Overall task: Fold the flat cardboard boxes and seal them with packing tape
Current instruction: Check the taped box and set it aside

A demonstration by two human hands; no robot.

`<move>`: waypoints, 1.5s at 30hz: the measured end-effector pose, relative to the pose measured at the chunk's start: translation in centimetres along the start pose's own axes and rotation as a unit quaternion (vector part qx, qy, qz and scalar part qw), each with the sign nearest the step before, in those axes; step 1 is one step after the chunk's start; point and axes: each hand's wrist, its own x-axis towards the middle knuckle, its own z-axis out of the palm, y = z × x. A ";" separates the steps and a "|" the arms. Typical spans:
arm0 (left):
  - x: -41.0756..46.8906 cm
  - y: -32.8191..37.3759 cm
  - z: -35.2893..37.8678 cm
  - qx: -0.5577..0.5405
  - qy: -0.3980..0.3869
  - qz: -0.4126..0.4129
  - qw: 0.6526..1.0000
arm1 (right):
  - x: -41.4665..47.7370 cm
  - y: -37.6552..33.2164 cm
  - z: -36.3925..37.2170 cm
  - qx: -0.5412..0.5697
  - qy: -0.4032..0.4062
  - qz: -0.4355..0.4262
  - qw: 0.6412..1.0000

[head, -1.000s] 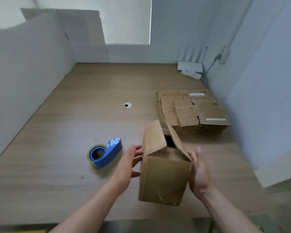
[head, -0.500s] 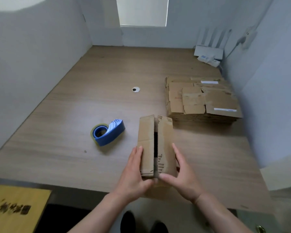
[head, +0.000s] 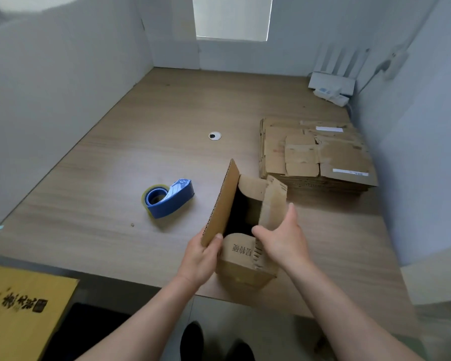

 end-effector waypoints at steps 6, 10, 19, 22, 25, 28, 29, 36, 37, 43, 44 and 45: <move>3.0 2.1 -2.2 -0.092 0.041 -0.162 0.982 | 0.2 2.8 -2.2 0.249 -0.037 0.025 0.968; 4.2 3.7 -3.6 -0.057 -0.040 -0.195 0.978 | 0.1 3.7 -3.2 -0.115 0.080 -0.068 0.988; 5.6 4.0 -2.9 -0.119 0.073 -0.234 0.962 | 6.7 -0.8 -4.0 -0.302 0.001 -0.131 0.944; 5.2 3.9 -1.6 -0.131 0.139 -0.238 0.952 | 7.6 -0.8 -3.5 -0.325 0.022 -0.093 0.941; 5.1 3.6 -0.8 -0.081 0.200 -0.226 0.950 | 7.6 -0.6 -3.0 -0.334 0.054 -0.104 0.935; 5.2 3.4 -0.8 -0.072 0.217 -0.243 0.943 | 7.4 -0.2 -2.8 -0.290 0.081 -0.141 0.943; 5.3 3.4 -0.9 -0.076 0.218 -0.251 0.940 | 7.4 0.1 -2.8 -0.275 0.087 -0.148 0.946; 5.0 5.2 -1.8 -0.180 0.164 -0.321 0.915 | 8.1 0.9 -2.7 -0.190 0.115 -0.119 0.968; 4.9 5.5 -2.1 -0.188 0.139 -0.325 0.916 | 8.2 0.9 -2.8 -0.183 0.115 -0.109 0.970; 3.2 3.7 -5.6 -0.077 -0.061 -0.204 0.974 | 10.2 0.5 -4.0 -0.018 0.091 0.092 0.991; 2.8 3.4 -6.0 -0.052 -0.100 -0.175 0.978 | 10.5 0.5 -3.9 0.007 0.082 0.125 0.989; 2.5 3.2 -6.2 -0.026 -0.131 -0.153 0.979 | 10.6 0.4 -3.7 0.022 0.071 0.146 0.986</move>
